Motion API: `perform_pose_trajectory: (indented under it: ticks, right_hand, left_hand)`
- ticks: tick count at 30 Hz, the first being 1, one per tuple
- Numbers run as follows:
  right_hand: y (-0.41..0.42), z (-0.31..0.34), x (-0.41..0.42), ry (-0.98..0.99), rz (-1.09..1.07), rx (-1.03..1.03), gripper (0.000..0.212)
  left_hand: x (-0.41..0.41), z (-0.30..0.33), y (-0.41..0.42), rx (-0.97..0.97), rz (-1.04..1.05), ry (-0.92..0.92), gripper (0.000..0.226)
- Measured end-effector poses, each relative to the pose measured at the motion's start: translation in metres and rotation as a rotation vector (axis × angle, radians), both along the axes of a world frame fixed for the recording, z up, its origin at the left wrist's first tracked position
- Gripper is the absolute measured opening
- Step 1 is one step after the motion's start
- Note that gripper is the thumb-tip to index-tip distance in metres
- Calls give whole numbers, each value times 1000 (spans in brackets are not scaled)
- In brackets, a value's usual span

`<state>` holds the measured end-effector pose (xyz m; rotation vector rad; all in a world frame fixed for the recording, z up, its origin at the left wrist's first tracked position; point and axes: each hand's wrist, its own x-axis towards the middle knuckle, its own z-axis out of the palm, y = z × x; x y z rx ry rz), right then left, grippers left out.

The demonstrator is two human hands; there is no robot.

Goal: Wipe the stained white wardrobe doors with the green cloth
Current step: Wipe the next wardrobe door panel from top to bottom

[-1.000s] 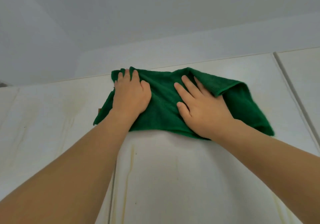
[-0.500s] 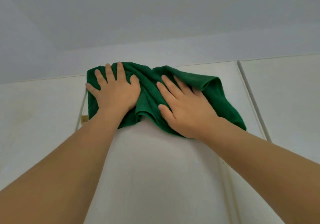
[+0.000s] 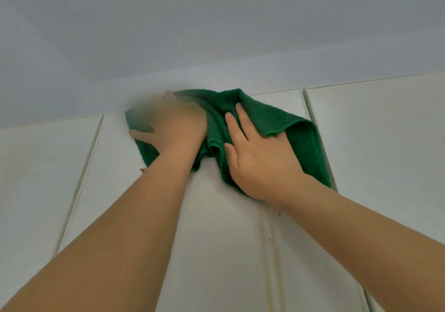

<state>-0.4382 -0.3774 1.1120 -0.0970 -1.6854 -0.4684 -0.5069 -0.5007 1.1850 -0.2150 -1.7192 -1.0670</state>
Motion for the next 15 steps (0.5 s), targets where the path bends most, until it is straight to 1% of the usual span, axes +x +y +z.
perform_pose_trajectory:
  ticks: [2,4,6,8,10,12,14,15]
  right_hand:
    - [16,10,12,-45,40,69,69]
    - [34,37,21,-68,59,67,59]
    - [41,64,26,-34,45,16,55]
    - [38,70,20,16,20,-8,55]
    - [33,52,16,41,22,-33,58]
    - [29,19,13,58,30,-47,62]
    - [30,-14,15,27,29,-17,69]
    - [33,-18,19,-12,34,-3,69]
  left_hand:
    - [3,-7,7,-55,9,82,62]
    - [3,-25,8,-113,44,136,60]
    - [3,-53,15,-156,96,177,59]
    - [2,-71,19,-192,118,202,58]
    - [0,-70,17,-199,110,184,58]
    - [-3,-51,11,-191,103,162,57]
    - [-1,-28,8,-167,64,134,57]
    - [-1,-22,8,-152,51,126,57]
